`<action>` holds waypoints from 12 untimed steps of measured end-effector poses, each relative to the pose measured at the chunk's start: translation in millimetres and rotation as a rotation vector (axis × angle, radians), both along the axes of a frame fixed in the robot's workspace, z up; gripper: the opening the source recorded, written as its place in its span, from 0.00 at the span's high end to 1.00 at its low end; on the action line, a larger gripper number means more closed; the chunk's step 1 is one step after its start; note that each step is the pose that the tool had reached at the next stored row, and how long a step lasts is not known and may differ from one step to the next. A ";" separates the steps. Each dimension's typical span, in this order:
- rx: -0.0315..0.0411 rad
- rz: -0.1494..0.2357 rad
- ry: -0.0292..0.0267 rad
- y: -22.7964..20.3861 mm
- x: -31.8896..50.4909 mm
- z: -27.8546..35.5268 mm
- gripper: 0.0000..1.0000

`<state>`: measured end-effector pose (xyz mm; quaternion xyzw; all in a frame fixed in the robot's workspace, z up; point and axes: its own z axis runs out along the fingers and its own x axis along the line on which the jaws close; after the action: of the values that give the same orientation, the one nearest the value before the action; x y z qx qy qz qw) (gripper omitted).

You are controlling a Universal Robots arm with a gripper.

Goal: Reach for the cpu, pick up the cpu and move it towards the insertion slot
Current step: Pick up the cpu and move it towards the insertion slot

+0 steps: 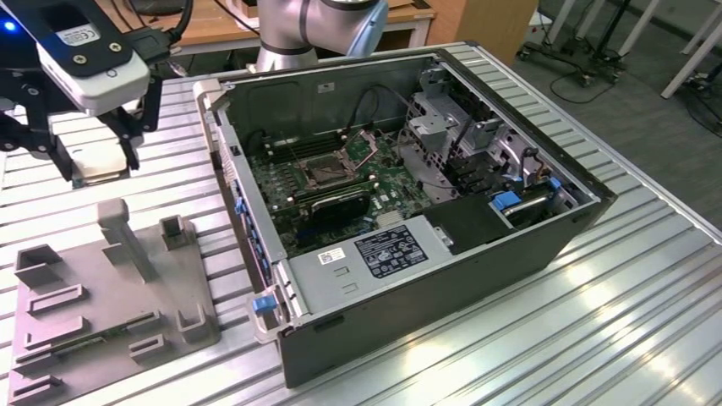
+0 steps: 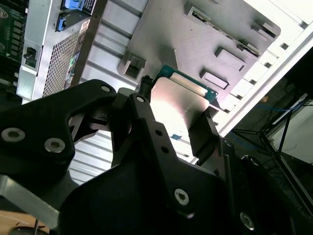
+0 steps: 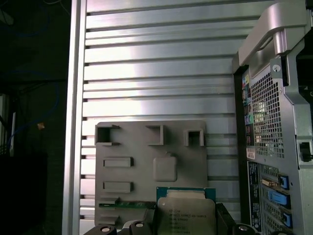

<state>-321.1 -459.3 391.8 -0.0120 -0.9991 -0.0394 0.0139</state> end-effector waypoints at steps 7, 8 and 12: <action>0.0000 0.000 0.0000 0.0 6.1 0.0 0.46; 0.0000 0.000 0.0001 0.0 6.9 0.0 0.46; 0.0000 0.000 0.0001 0.0 10.6 0.0 0.46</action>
<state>-310.5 -459.3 391.8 -0.0120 -0.9991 -0.0394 0.0139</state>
